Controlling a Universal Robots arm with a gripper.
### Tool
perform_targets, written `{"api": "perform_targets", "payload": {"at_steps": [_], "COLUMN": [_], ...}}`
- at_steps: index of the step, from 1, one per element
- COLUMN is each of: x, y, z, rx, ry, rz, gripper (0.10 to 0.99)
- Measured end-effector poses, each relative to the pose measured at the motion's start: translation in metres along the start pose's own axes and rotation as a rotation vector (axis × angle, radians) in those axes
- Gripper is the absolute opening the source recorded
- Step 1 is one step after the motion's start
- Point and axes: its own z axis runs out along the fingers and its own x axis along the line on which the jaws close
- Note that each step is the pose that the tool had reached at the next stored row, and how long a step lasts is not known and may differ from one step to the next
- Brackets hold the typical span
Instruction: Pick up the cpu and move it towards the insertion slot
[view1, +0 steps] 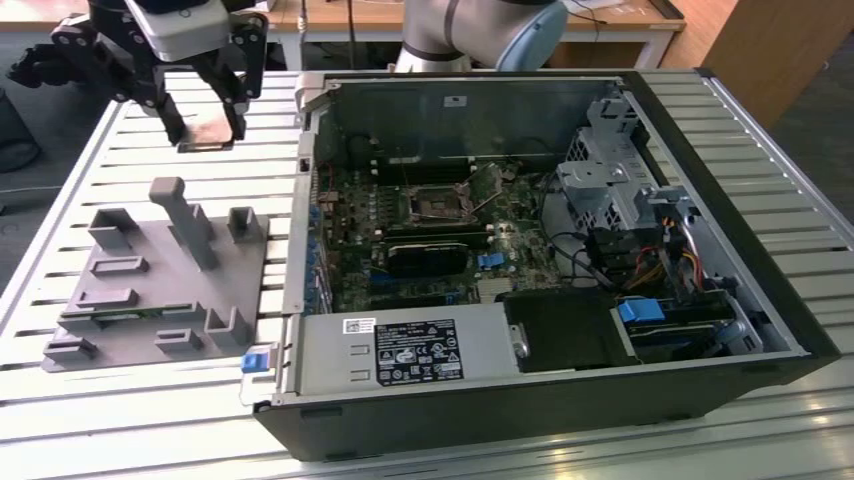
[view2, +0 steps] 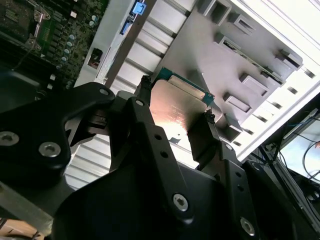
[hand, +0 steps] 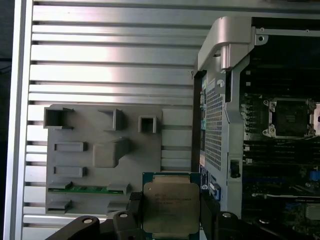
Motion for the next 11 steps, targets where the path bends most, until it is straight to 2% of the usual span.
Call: {"api": "perform_targets", "payload": {"at_steps": [11], "x": [-0.0169], "y": [0.0003], "z": [-0.0001], "rx": [0.0], "ry": [0.0], "rz": [0.0], "gripper": [0.541]}}
